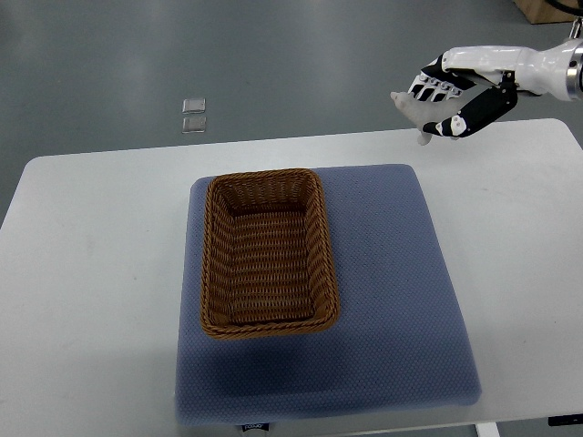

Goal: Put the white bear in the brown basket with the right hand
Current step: 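Lift the white bear up off the cushion with the right hand, then carry the bear over the brown basket and open the right hand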

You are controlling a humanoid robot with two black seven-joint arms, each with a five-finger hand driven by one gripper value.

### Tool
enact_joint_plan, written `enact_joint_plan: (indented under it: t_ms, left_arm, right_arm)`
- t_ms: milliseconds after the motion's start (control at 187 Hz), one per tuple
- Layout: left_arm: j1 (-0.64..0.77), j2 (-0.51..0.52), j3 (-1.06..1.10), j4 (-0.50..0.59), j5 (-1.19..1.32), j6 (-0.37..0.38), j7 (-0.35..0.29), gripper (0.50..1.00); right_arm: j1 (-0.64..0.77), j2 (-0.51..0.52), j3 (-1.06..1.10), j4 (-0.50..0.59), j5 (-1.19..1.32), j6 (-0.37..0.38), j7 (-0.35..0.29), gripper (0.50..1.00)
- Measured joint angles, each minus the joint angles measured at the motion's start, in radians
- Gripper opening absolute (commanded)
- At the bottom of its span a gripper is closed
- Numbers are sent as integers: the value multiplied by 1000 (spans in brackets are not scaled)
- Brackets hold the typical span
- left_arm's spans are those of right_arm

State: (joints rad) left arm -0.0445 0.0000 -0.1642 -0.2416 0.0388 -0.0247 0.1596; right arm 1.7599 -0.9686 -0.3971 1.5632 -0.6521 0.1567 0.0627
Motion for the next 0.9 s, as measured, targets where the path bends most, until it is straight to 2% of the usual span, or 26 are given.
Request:
enact_joint_plan:
  t_ms: [209, 391, 643, 900]
  left_arm:
    - [0, 0, -1, 5, 1, 0, 0, 1000]
    - [0, 0, -1, 0, 1, 0, 0, 1000]
    - [0, 0, -2, 1, 1, 0, 0, 1000]
    - [0, 0, -4, 8, -1, 0, 0, 1000]
  right_arm:
    - [7, 95, -2, -31, 30, -41, -10, 500]
    - [-6, 314, -3, -145, 144, -105, -6, 500]
    - [-101, 610, -14, -305, 173, -185, -2, 500]
    - [-229, 809, -7, -443, 175, -212, -1, 500]
